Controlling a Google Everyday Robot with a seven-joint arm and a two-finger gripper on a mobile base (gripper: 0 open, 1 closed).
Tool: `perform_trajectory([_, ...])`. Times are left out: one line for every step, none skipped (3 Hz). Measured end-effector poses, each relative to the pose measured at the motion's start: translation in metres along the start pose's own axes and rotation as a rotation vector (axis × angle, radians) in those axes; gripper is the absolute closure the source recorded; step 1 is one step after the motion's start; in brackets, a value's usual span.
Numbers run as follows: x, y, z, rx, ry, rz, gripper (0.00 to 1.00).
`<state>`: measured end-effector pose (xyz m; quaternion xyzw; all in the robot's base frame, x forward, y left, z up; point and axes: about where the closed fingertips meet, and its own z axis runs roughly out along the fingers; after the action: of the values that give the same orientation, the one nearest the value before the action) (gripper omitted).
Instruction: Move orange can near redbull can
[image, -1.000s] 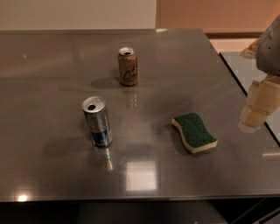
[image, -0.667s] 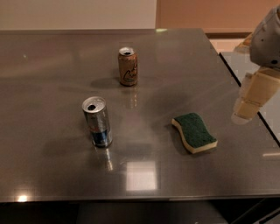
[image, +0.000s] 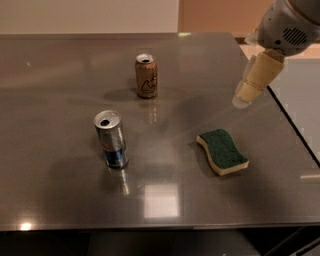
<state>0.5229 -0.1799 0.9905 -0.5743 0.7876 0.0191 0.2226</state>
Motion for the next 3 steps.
perform_trajectory([-0.033, -0.028, 0.016, 0.013, -0.092, 0.035, 0.00])
perform_trajectory([-0.074, -0.047, 0.039, 0.000, -0.186, 0.062, 0.00])
perform_trajectory([-0.108, -0.056, 0.068, -0.024, -0.246, 0.087, 0.00])
